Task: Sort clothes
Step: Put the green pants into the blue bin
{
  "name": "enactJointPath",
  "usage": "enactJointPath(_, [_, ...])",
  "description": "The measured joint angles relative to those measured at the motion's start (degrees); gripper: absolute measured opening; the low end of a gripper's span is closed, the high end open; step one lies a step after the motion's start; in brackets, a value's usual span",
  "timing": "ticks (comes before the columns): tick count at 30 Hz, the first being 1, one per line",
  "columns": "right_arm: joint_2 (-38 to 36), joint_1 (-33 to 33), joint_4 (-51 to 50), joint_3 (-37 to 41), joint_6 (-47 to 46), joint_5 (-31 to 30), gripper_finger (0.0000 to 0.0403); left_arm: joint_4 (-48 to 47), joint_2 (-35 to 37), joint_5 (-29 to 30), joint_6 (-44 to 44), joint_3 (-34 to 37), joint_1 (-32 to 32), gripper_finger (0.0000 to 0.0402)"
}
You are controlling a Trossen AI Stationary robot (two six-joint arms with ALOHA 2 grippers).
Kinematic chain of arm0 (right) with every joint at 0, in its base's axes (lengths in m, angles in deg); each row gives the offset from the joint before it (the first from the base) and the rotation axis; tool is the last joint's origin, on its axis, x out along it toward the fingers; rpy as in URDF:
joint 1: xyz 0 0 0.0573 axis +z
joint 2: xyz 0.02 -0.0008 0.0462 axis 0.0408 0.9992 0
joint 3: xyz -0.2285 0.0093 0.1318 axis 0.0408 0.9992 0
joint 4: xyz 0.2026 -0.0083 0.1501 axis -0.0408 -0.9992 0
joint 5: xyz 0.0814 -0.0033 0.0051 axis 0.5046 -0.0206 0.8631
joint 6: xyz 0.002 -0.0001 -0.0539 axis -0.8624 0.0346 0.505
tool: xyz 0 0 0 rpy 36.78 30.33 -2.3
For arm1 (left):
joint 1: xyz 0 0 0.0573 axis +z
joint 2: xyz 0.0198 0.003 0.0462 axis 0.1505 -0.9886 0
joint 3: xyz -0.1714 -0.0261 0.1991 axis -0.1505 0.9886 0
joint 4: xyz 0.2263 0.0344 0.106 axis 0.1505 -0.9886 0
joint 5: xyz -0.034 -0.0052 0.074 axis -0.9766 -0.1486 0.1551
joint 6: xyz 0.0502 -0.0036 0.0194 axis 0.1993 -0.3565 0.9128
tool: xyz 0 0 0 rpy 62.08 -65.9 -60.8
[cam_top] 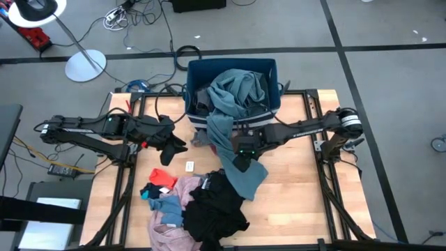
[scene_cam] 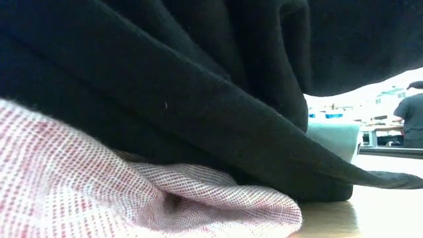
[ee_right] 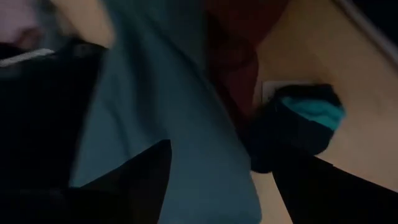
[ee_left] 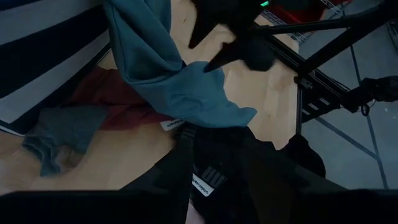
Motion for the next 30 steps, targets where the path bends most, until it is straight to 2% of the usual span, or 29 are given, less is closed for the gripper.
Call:
enactJointPath(5, [0.0, -0.8, 9.0, 6.7, -0.1, 0.6, 0.0265, 0.0, 0.0, -1.9, -1.2, 0.0, 0.0, 0.0147])
enactJointPath(8, [0.0, -0.9, 14.5, 8.5, 2.3, 3.2, 0.0242, -0.2, 0.0, -2.2, -1.6, 0.0, 0.0, 0.0147])
enactJointPath(11, [0.0, -0.9, 17.2, 9.8, 3.0, 7.9, 0.0176, -0.2, 0.0, -2.2, -1.6, 0.0, 0.0, 0.0147])
enactJointPath(15, [0.0, -0.3, 17.7, 9.8, 3.0, 10.5, 0.0033, -0.2, 0.0, -2.2, -1.4, 0.0, 0.0, 0.0147])
enactJointPath(18, [-0.1, 0.5, 16.6, 8.3, 1.4, 11.0, 0.0014, -0.2, 0.0, -2.2, -1.1, 0.0, 0.0, 0.0147])
enactJointPath(22, [-0.2, 2.2, 10.5, 0.6, 2.5, 9.5, 0.0004, -0.2, 0.0, -2.0, -1.1, 0.0, 0.0, 0.0147])
enactJointPath(30, [-0.3, 2.3, -7.8, -26.3, 8.1, -5.1, 0.0002, -0.2, 0.0, -1.8, 1.7, 0.0, 0.0, 0.0147])
